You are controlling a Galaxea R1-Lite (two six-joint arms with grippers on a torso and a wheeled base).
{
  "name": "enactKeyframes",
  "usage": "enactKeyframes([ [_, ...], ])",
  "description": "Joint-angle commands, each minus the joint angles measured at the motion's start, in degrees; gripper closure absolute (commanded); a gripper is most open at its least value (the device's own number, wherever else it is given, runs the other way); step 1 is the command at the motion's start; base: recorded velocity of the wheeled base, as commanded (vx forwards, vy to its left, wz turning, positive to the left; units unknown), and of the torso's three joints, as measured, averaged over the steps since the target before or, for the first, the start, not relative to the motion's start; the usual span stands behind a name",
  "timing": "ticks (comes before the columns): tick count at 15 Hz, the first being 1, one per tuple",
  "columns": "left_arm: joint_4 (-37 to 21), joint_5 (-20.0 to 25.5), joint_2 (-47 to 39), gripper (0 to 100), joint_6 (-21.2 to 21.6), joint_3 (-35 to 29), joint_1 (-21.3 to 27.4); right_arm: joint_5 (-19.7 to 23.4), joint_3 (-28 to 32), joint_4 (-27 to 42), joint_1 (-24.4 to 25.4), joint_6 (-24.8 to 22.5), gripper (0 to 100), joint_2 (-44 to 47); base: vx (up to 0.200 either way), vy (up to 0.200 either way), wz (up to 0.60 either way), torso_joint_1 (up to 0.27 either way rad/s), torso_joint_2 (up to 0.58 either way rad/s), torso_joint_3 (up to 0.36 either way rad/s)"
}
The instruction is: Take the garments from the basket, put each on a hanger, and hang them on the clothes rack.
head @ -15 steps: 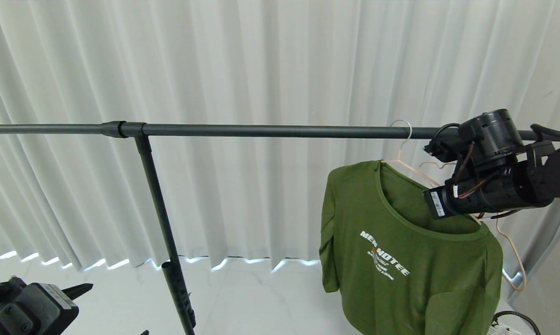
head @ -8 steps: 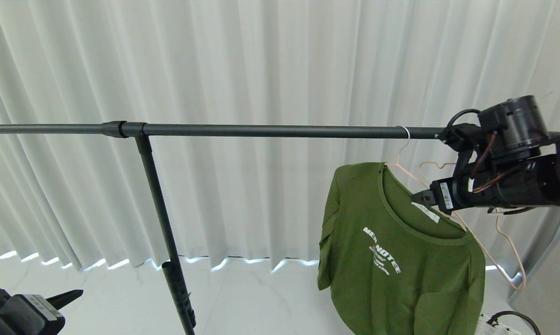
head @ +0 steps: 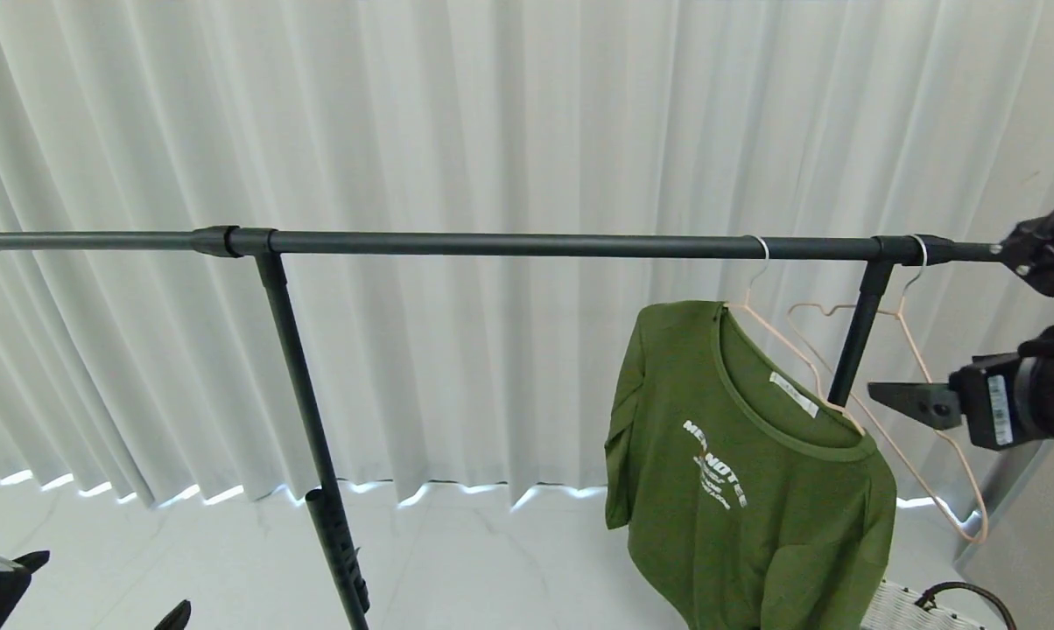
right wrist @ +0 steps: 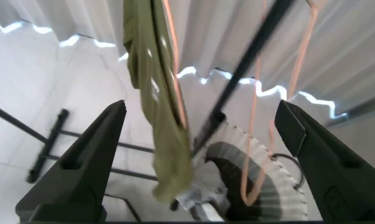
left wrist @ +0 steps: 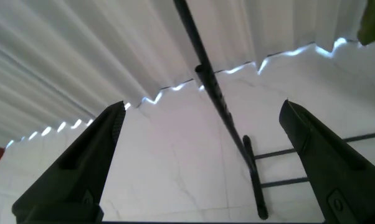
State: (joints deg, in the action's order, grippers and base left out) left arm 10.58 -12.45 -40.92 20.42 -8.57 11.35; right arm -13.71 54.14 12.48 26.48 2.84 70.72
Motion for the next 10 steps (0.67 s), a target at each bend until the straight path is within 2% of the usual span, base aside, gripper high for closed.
enactKeyframes([
  [1,0.1,0.0,1.9,0,-0.1,-0.7,-4.5,-0.1,-6.9,0.0,-2.5,-3.4,0,-11.9,-0.200,0.000,0.00,0.012,0.00,-0.002],
  [5,0.1,0.0,4.3,0,-0.1,-0.6,-10.8,0.0,-13.4,0.3,-7.4,-6.5,0,-22.5,-0.200,0.000,0.00,-0.002,0.00,0.004],
  [10,-0.1,-0.5,5.9,0,0.1,-0.2,-12.1,0.0,-21.4,0.5,-15.8,-8.2,0,-33.0,-0.200,0.000,0.00,0.000,0.00,0.006],
])
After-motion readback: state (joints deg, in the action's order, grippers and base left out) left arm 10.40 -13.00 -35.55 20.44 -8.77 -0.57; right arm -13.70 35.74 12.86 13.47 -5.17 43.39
